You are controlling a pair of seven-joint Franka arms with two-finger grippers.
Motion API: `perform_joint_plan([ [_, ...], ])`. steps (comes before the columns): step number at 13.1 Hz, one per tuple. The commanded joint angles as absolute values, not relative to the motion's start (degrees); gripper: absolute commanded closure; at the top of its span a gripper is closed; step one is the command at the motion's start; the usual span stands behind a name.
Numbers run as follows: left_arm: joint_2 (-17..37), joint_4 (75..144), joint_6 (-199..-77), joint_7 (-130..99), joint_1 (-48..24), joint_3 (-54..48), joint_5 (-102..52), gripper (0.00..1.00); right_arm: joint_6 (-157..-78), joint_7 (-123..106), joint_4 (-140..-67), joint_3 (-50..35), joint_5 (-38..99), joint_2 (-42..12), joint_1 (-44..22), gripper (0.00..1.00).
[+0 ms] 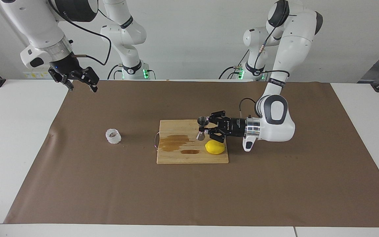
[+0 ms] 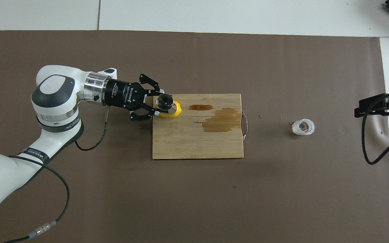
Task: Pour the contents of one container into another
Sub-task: 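Carry the metal cup with the left gripper over the cutting board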
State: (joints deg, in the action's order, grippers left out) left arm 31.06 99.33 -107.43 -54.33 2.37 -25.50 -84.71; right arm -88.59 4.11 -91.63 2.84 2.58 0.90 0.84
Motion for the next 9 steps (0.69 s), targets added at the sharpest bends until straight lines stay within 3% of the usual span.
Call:
perform_joint_plan([
  [1,30.9,100.8,-112.5,-54.2,-2.4,-24.4,-90.0,1.0,-88.2,4.9,-92.9,2.6,2.1,2.1,1.0,0.0],
  [9,34.6,100.6,-117.7,-46.1,-7.9,-24.1,-91.3,1.0,-88.2,4.8,-92.9,2.6,2.1,2.1,1.0,0.0],
])
